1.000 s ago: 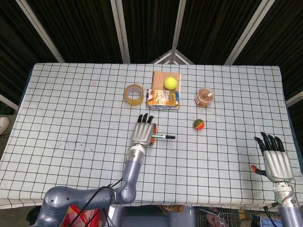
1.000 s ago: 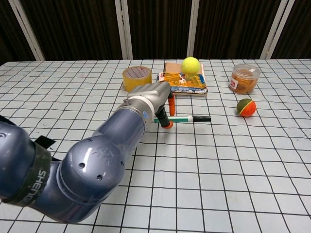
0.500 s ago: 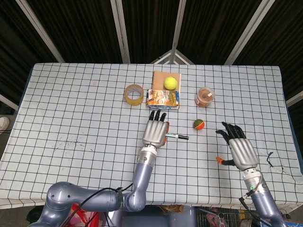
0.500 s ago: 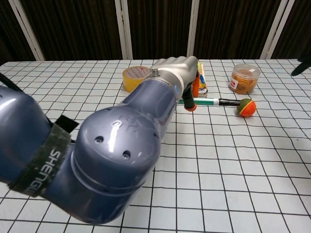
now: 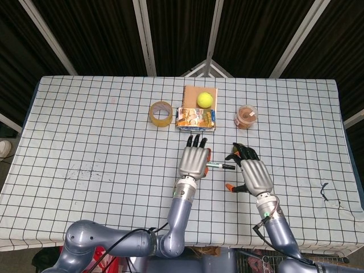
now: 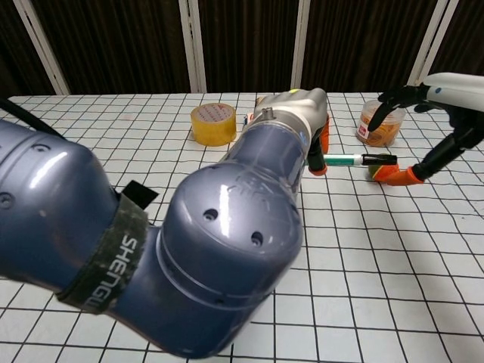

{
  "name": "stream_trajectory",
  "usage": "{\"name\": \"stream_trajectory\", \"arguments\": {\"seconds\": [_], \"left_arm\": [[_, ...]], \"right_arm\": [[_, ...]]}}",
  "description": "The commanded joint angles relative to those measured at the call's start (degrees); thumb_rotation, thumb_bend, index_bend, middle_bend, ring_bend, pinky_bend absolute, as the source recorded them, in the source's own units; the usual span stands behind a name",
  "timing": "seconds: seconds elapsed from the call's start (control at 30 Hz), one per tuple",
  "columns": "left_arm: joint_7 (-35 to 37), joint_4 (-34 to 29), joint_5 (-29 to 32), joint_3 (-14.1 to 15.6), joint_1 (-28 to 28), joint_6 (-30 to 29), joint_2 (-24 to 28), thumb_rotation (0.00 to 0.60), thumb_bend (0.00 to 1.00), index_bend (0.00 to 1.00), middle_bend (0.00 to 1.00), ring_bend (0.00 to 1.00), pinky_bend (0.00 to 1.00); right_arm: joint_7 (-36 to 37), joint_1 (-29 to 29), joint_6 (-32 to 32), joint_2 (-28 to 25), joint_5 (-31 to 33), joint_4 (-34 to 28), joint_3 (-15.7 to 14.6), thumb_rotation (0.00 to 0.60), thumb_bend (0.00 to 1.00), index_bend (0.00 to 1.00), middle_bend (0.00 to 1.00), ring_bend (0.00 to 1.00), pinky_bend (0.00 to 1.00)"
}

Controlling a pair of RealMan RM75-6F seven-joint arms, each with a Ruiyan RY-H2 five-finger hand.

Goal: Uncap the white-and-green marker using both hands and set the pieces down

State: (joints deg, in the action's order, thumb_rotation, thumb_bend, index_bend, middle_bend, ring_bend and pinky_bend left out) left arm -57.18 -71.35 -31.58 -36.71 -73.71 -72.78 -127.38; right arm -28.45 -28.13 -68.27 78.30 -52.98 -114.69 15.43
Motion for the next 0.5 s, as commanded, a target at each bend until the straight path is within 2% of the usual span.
{"name": "stream_trajectory", "arguments": {"seconds": [0.03, 0.27, 0.5], "left_arm": [[0.7, 0.6, -0.4, 0.0, -0.3, 0.0, -0.4, 0.600, 0.51, 0.66, 0.13, 0.00, 0.02], [1.5, 0.4, -0.8, 0.3, -0.5, -0.3, -0.8, 0.600, 0.51, 0.66, 0.13, 0.00, 0.02], [1.7, -0.1, -1.2, 0.3, -0.6, -1.0, -0.7, 0.600, 0.51, 0.66, 0.13, 0.00, 0.02]], "right_arm": [[-1.8, -1.8, -2.5, 2.8, 2.4, 0.4, 1.3, 0.600, 0.18, 0.38, 0.04, 0.01, 0.04], [-3.9, -3.5, -5.1, 5.2, 4.8, 2.3, 2.0, 0.600, 0.20, 0.43, 0.04, 0.02, 0.04], [-5.0, -4.2, -6.4, 5.9, 6.1, 3.8, 1.5, 0.600, 0.20, 0.47, 0.04, 0.02, 0.04]]}}
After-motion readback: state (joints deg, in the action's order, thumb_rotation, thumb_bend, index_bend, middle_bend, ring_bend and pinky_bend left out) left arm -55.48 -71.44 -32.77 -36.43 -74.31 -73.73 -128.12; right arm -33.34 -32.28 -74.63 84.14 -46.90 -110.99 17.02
